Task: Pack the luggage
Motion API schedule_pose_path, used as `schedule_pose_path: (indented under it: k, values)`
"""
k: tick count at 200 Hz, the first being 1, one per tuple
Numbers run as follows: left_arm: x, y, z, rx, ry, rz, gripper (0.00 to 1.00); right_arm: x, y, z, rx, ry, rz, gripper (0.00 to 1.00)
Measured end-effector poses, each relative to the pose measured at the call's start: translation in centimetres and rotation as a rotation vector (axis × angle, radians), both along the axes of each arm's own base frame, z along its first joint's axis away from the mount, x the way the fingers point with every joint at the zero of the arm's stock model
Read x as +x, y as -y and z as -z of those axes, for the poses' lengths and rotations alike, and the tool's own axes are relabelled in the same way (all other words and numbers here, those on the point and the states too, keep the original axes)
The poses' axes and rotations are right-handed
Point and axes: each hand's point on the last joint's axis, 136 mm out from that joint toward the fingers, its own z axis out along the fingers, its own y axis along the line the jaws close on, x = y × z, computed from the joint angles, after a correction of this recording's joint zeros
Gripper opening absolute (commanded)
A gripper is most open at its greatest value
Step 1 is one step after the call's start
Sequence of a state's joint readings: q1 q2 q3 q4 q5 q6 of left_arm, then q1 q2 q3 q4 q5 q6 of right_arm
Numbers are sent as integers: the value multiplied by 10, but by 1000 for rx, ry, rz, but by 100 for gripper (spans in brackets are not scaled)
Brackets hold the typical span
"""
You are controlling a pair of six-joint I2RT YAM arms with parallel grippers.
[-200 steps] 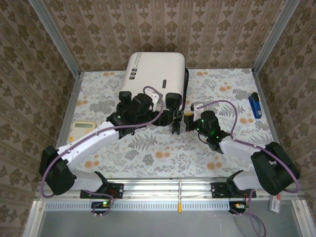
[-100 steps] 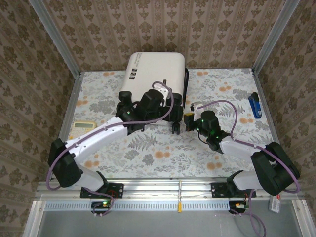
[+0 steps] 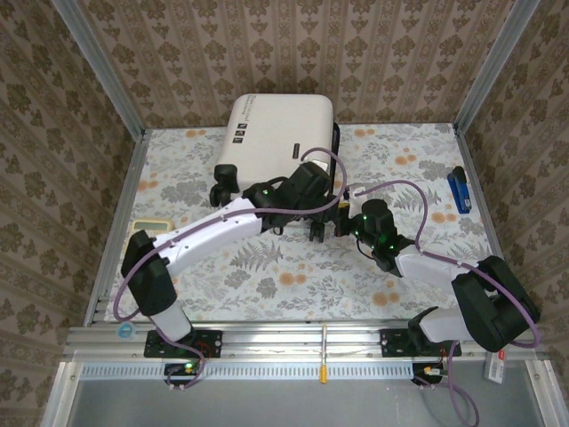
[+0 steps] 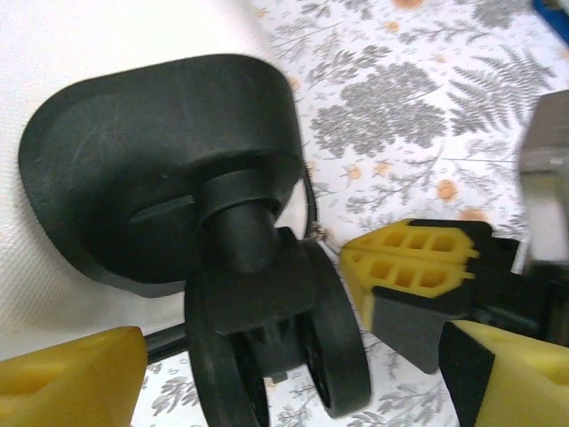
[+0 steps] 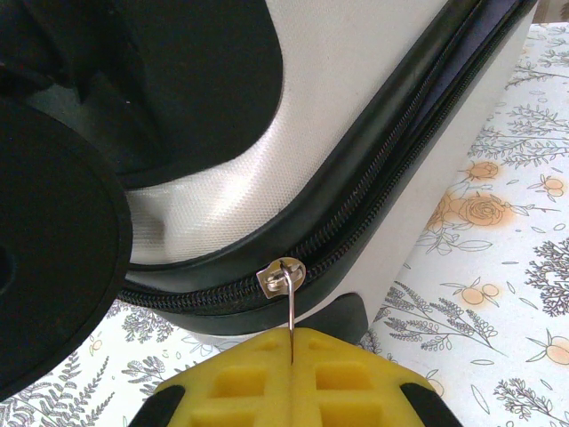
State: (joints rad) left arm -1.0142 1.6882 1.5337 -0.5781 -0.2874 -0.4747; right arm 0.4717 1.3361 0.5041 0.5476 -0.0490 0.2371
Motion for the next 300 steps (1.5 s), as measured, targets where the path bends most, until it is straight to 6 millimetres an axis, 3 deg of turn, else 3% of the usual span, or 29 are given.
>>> schedule_pose_path:
  k: [53, 111, 206, 232, 264, 300]
  values:
    - [6, -2, 25, 93, -25, -24, 80, 0, 1, 0, 0, 0, 1, 0]
    - [8, -3, 28, 105, -33, -29, 71, 1, 1, 0, 0, 0, 3, 0]
    - [11, 1, 33, 80, -69, -17, 64, 0, 1, 0, 8, 5, -3, 0]
    - [14, 6, 39, 31, -99, -6, 52, 0, 1, -1, 11, 10, -6, 0]
    - [13, 9, 50, -60, -142, 5, 47, -2, -2, -1, 19, 9, -25, 0]
    - [7, -6, 46, -183, -173, 6, 41, -6, -8, -3, 37, 16, -63, 0]
